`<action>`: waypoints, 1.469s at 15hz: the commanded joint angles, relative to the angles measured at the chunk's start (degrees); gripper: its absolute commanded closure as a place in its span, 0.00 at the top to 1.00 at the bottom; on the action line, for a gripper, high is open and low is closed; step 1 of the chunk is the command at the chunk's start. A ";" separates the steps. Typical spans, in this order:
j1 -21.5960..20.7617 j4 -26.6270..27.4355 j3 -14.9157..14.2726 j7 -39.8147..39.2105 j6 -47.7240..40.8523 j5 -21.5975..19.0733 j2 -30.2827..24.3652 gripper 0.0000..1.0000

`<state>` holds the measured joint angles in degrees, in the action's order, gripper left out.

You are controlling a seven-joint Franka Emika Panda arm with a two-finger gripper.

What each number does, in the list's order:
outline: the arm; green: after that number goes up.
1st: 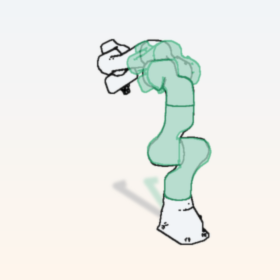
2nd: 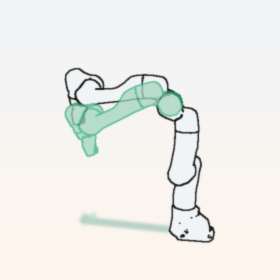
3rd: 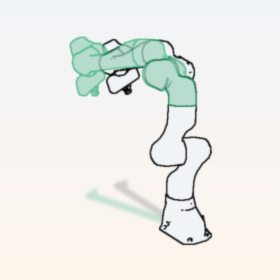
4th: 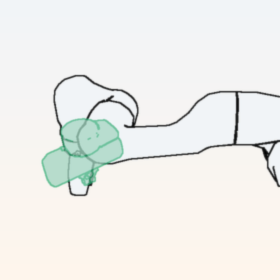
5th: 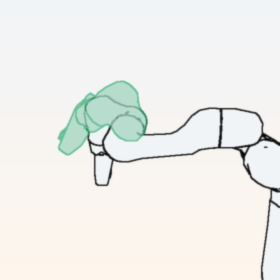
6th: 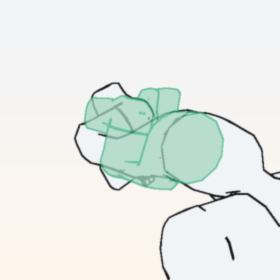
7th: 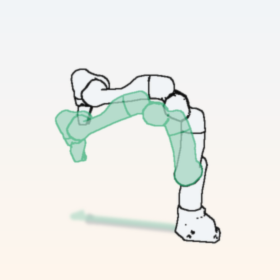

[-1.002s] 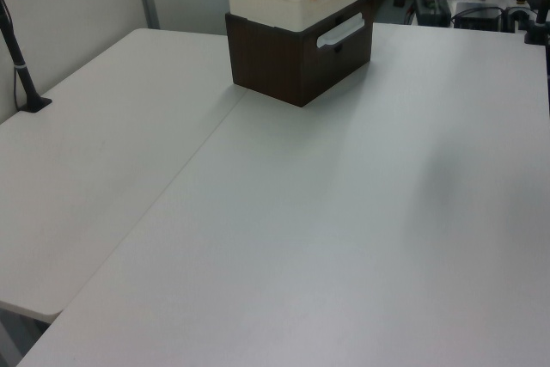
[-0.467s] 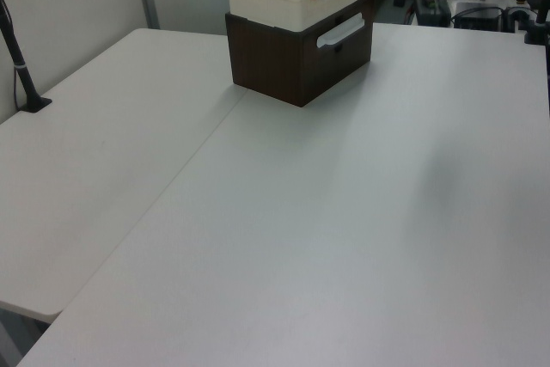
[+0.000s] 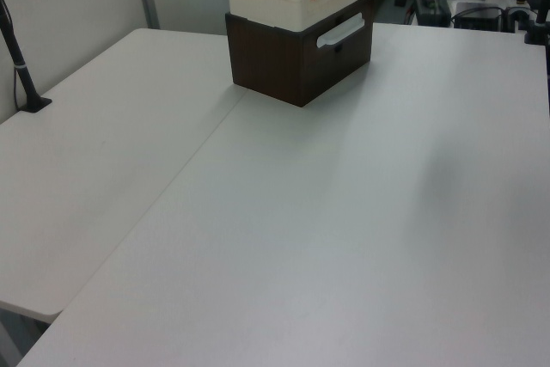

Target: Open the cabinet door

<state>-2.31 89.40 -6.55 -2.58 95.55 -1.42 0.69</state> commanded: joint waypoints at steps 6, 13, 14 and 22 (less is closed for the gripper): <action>3.53 1.39 0.39 -2.43 6.55 -0.77 -3.59 0.85; 5.47 2.62 0.22 -1.55 24.04 -3.76 -1.84 0.51; 5.47 2.62 0.22 -1.55 26.51 -3.85 -1.22 0.51; 5.29 1.92 0.13 2.31 46.11 -4.38 6.33 0.55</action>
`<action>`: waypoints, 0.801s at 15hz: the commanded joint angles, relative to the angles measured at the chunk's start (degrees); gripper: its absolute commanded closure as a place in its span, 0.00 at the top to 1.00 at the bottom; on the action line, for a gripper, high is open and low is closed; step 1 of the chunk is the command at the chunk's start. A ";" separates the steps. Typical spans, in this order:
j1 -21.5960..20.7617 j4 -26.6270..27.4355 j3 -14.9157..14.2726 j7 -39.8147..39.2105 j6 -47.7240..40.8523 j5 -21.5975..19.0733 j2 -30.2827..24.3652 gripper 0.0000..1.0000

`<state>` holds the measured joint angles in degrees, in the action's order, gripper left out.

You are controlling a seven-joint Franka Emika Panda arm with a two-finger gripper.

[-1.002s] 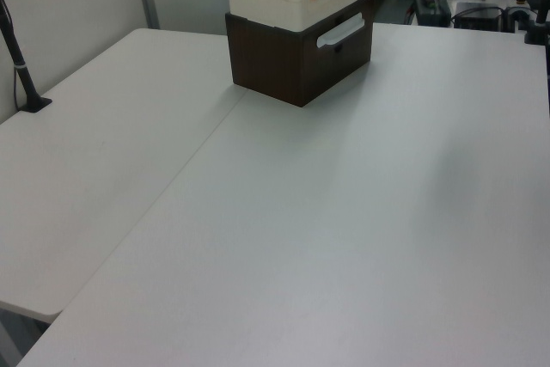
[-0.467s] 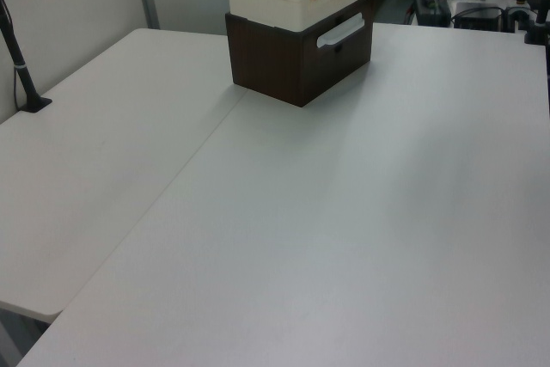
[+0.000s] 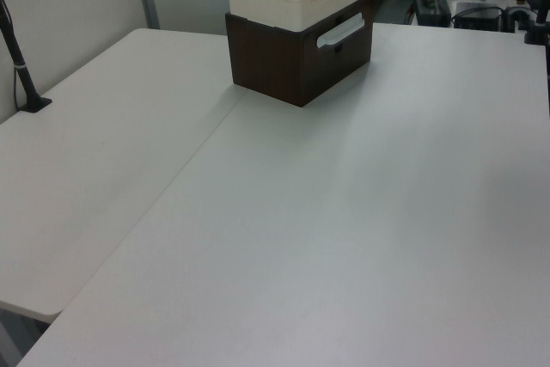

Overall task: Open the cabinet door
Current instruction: 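Move the gripper toward the orange handle on the cream cabinet door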

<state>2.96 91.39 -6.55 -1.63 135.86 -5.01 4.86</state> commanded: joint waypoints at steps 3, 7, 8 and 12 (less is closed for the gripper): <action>0.03 -0.16 0.13 2.06 14.23 -0.79 4.97 0.55; 0.21 -1.74 0.13 3.74 19.62 -0.18 8.58 0.55; 0.21 -1.83 0.13 3.74 19.70 -0.09 9.02 0.55; 0.30 -1.83 -0.30 3.74 20.58 0.00 9.64 0.55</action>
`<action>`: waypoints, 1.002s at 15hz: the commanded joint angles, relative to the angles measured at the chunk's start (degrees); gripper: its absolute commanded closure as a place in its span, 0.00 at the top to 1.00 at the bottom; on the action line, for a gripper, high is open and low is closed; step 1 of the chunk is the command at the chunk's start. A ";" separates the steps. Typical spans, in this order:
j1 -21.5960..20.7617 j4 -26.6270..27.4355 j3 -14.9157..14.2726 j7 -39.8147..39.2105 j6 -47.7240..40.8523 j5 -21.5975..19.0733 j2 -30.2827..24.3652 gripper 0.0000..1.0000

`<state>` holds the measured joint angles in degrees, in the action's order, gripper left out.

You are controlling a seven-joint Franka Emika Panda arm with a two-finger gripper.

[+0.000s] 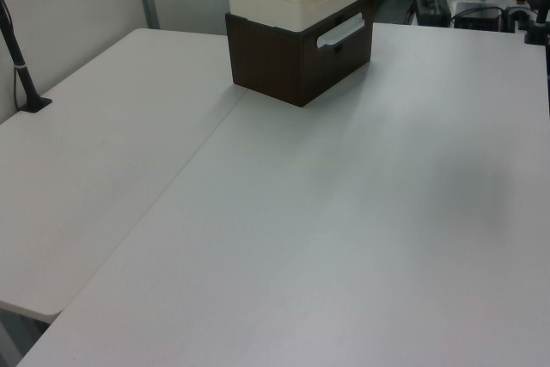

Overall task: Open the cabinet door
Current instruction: 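Move the gripper toward the orange handle on the cream cabinet door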

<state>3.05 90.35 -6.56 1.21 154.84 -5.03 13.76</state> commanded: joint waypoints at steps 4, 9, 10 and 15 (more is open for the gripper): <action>0.73 -1.14 -0.38 0.90 1.87 0.02 1.00 0.55; 1.43 -2.98 -0.38 0.90 1.96 0.02 2.75 0.55; 1.44 -3.42 -0.38 0.90 1.96 0.02 2.93 0.55; 1.35 -3.69 -0.38 1.95 5.12 0.10 4.08 0.54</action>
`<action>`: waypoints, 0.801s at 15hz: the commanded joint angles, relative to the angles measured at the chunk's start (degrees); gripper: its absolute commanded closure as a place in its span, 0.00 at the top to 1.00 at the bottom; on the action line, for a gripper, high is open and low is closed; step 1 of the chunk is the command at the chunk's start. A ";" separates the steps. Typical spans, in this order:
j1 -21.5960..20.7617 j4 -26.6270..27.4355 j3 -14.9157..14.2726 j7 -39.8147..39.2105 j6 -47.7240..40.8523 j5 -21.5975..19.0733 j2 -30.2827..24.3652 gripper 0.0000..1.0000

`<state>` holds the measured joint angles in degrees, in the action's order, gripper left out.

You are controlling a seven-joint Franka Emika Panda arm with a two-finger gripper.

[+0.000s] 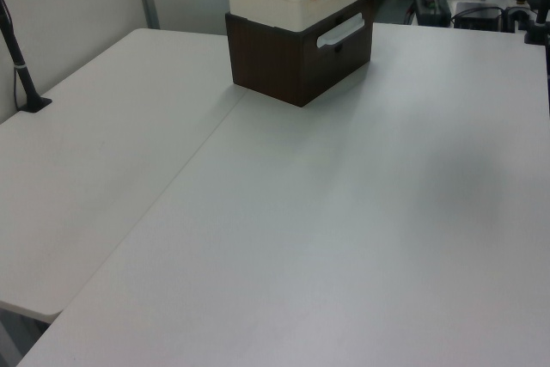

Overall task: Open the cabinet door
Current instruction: 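Move the gripper toward the orange handle on the cream cabinet door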

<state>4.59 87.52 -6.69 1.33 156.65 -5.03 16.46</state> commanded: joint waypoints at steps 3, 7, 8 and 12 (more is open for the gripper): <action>-0.20 -0.86 -0.25 2.01 3.75 0.19 2.00 0.53; -0.19 -0.86 -0.25 2.01 3.75 2.03 2.00 0.26; -0.11 -0.86 -0.25 2.01 3.75 2.04 2.00 0.16; -0.11 -0.77 -0.25 1.75 3.75 2.74 2.00 0.01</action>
<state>4.55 87.28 -6.64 2.08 159.16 -3.12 17.88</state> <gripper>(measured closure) 0.855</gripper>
